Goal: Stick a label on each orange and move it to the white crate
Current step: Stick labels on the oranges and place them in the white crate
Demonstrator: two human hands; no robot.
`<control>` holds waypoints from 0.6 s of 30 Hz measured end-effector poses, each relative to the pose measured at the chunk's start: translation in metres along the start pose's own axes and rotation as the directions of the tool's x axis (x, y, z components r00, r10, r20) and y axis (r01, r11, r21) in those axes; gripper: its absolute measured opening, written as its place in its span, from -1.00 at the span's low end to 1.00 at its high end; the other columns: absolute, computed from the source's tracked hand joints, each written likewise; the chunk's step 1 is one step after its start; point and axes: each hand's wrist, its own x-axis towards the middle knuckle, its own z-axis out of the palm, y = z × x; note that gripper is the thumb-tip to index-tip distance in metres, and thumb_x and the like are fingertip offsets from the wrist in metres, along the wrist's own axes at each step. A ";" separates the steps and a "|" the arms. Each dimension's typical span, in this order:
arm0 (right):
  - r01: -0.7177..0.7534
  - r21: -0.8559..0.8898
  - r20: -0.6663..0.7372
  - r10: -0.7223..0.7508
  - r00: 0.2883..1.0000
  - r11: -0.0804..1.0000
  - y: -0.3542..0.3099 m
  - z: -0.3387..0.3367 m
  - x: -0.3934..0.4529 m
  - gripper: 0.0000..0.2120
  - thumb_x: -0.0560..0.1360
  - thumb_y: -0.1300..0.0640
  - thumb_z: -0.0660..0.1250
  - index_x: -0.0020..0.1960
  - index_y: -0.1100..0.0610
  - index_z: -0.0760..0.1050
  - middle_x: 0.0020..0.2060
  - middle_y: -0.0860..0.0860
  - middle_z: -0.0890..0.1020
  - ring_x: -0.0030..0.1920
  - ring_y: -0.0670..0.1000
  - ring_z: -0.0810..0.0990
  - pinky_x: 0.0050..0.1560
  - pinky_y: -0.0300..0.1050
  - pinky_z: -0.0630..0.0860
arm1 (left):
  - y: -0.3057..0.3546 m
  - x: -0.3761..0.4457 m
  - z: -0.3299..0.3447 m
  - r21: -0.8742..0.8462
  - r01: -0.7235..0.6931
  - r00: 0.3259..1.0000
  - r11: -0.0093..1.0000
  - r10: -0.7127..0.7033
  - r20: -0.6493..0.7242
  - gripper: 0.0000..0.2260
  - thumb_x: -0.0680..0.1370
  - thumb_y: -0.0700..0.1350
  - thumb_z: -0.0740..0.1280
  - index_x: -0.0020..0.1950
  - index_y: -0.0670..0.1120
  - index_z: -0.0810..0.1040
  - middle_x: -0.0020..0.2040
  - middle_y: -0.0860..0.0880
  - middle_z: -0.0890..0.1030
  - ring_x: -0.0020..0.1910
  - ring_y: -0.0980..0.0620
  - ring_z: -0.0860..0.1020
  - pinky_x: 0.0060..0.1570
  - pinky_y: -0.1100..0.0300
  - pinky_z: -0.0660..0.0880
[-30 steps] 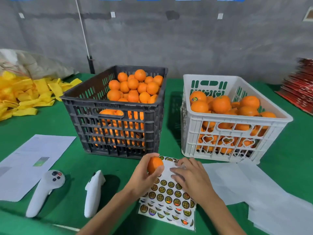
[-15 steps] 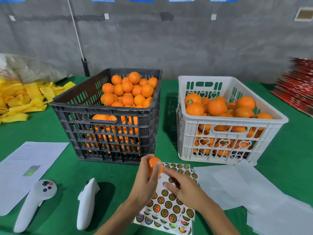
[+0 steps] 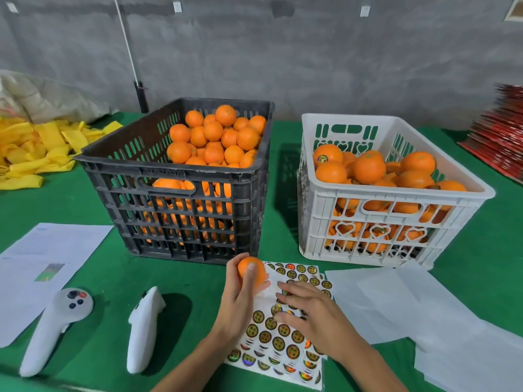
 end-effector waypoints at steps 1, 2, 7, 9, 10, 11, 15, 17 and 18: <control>0.005 0.004 -0.016 -0.004 1.000 1.000 0.000 0.001 0.000 -0.47 0.55 -0.33 0.29 0.44 -0.12 0.50 0.45 -0.41 0.29 0.46 -0.40 0.14 0.45 -0.46 -0.03 | -0.001 0.000 -0.001 -0.015 -0.001 1.000 1.000 0.001 -0.005 -0.65 0.60 0.29 0.26 0.34 0.21 0.46 0.28 -0.02 0.56 0.23 -0.10 0.63 0.26 -0.07 0.59; 0.007 0.019 -0.046 -0.006 0.999 1.000 -0.001 0.001 0.001 -0.53 0.55 -0.29 0.31 0.40 -0.13 0.54 0.42 -0.40 0.34 0.43 -0.42 0.16 0.45 -0.45 0.02 | -0.001 0.001 -0.002 -0.009 -0.003 1.000 1.000 0.003 -0.007 -0.62 0.60 0.31 0.27 0.36 0.21 0.46 0.29 -0.02 0.55 0.24 -0.11 0.63 0.26 -0.08 0.59; -0.047 0.225 -0.174 0.088 0.981 0.973 -0.004 0.005 0.004 -0.81 0.54 -0.12 0.44 0.13 -0.16 0.71 0.22 -0.45 0.55 0.35 -0.32 0.38 0.35 -0.42 0.25 | -0.005 -0.001 -0.002 0.043 -0.020 1.000 0.999 0.019 0.022 -0.57 0.60 0.35 0.26 0.41 0.23 0.41 0.21 0.17 0.57 0.25 0.02 0.61 0.22 0.03 0.61; -0.074 0.294 -0.182 0.132 0.974 0.953 -0.005 0.005 0.006 -0.89 0.54 -0.04 0.45 0.05 -0.15 0.73 0.19 -0.44 0.57 0.31 -0.29 0.43 0.33 -0.37 0.32 | -0.005 -0.002 -0.002 0.062 -0.024 0.999 0.998 0.022 0.030 -0.57 0.60 0.35 0.24 0.41 0.23 0.40 0.18 0.23 0.56 0.22 0.07 0.60 0.27 -0.06 0.58; -0.083 0.321 -0.181 0.147 0.972 0.943 -0.005 0.005 0.007 -0.90 0.55 0.00 0.45 0.01 -0.14 0.73 0.18 -0.43 0.57 0.30 -0.28 0.45 0.33 -0.33 0.36 | -0.005 -0.002 -0.002 0.071 -0.025 0.999 0.997 0.022 0.035 -0.57 0.60 0.35 0.22 0.42 0.23 0.39 0.18 0.24 0.55 0.21 0.09 0.60 0.29 -0.08 0.57; -0.089 0.333 -0.175 0.154 0.973 0.939 -0.005 0.004 0.007 -0.90 0.56 0.02 0.44 0.00 -0.13 0.73 0.18 -0.43 0.57 0.29 -0.28 0.45 0.34 -0.28 0.38 | -0.005 -0.002 -0.002 0.080 -0.025 0.999 0.996 0.022 0.038 -0.57 0.60 0.35 0.21 0.42 0.24 0.38 0.17 0.26 0.55 0.20 0.11 0.60 0.30 -0.09 0.56; -0.084 0.289 -0.092 0.115 0.989 0.954 -0.002 0.000 0.002 -0.66 0.43 -0.27 0.49 0.16 -0.19 0.66 0.29 -0.44 0.48 0.39 -0.28 0.34 0.43 -0.18 0.29 | -0.004 -0.002 -0.003 0.087 -0.024 0.999 0.996 0.020 0.040 -0.57 0.58 0.39 0.21 0.40 0.28 0.37 0.15 0.29 0.55 0.18 0.16 0.59 0.29 -0.02 0.55; -0.064 0.190 -0.069 0.079 0.994 0.980 -0.003 0.001 -0.001 -0.46 0.36 -0.46 0.42 0.25 -0.24 0.61 0.36 -0.45 0.41 0.44 -0.29 0.25 0.46 -0.18 0.23 | -0.005 -0.002 -0.002 0.090 -0.031 0.999 0.995 0.027 0.038 -0.57 0.57 0.40 0.20 0.38 0.28 0.38 0.13 0.31 0.55 0.17 0.18 0.59 0.26 0.02 0.54; -0.048 0.133 -0.071 0.058 0.996 0.990 -0.004 0.003 -0.003 -0.43 0.36 -0.49 0.38 0.27 -0.25 0.60 0.38 -0.46 0.38 0.45 -0.30 0.22 0.47 -0.17 0.20 | -0.005 -0.001 -0.002 0.089 -0.036 0.999 0.995 0.032 0.038 -0.58 0.58 0.40 0.20 0.38 0.28 0.38 0.13 0.31 0.55 0.17 0.19 0.58 0.24 0.04 0.54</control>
